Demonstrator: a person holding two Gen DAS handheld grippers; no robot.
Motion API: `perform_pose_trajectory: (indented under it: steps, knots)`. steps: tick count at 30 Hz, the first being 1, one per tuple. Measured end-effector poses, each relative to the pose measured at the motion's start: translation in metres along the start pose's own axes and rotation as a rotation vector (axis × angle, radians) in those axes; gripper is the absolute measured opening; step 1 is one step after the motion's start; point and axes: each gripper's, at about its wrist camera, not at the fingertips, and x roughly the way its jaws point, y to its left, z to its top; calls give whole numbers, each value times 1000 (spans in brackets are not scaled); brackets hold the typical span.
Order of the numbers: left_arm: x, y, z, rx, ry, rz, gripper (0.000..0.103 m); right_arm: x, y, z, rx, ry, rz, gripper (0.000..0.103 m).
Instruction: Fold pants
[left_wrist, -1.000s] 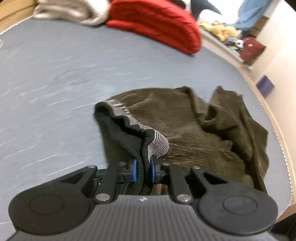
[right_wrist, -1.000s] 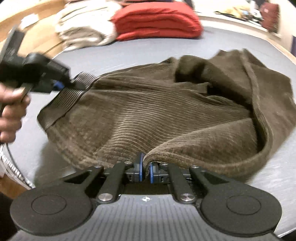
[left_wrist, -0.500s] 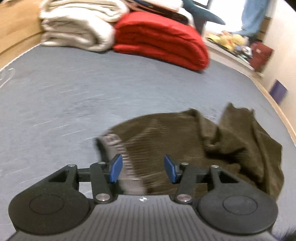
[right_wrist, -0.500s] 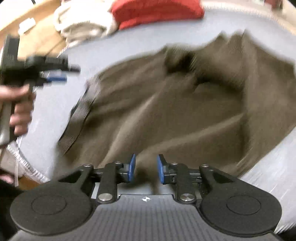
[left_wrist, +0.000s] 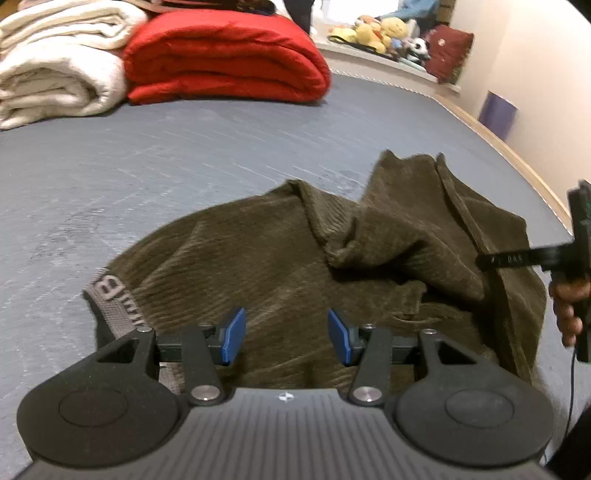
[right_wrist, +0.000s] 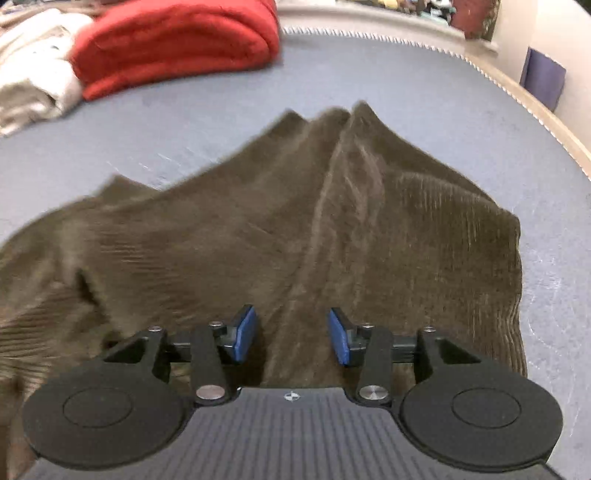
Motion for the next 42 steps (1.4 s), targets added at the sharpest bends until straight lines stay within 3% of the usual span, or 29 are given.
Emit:
perform_pose_trajectory:
  steps: [2,6,11,15,18,21,22,23,25,29,33,36,39,42]
  knots:
    - [4,-4,1,8,1,-13,55,-2,-15,1,20,14,-4,7]
    - [12,-17,-2,41,8,-43,55,-41,-59,-14,65,-52,-7,6]
    - [20,-47,-17,91,47,-101,55,-96,-127,-77,100,-42,-43,6]
    - [23,-82,-45,147,118,-235,54,-123,-175,-136,197,78,-94,5]
    - [26,-116,-76,247,173,-317,54,-129,-193,-177,251,188,-74,3]
    - [34,-145,-109,414,257,-276,53,-127,-198,-196,229,237,-25,4]
    - [38,-153,-121,482,289,-219,53,-132,-198,-194,226,214,-21,4]
    - [33,-158,-130,533,270,-179,54,-140,-199,-190,225,169,-16,4]
    - [21,-168,-129,581,300,-134,52,-158,-197,-179,204,53,-5,7]
    - [-39,-158,-97,430,188,-115,52,-176,-170,-143,6,-148,88,17]
    - [-92,-149,-84,264,46,-79,55,-153,-131,-109,-220,-224,143,45]
    - [-101,-146,-98,158,-19,-60,59,-123,-102,-88,-349,-222,126,46]
    - [-78,-143,-110,56,80,2,57,-96,-84,-81,-364,-203,108,45]
    - [-70,-148,-99,87,29,38,58,-65,-65,-72,-382,-143,93,46]
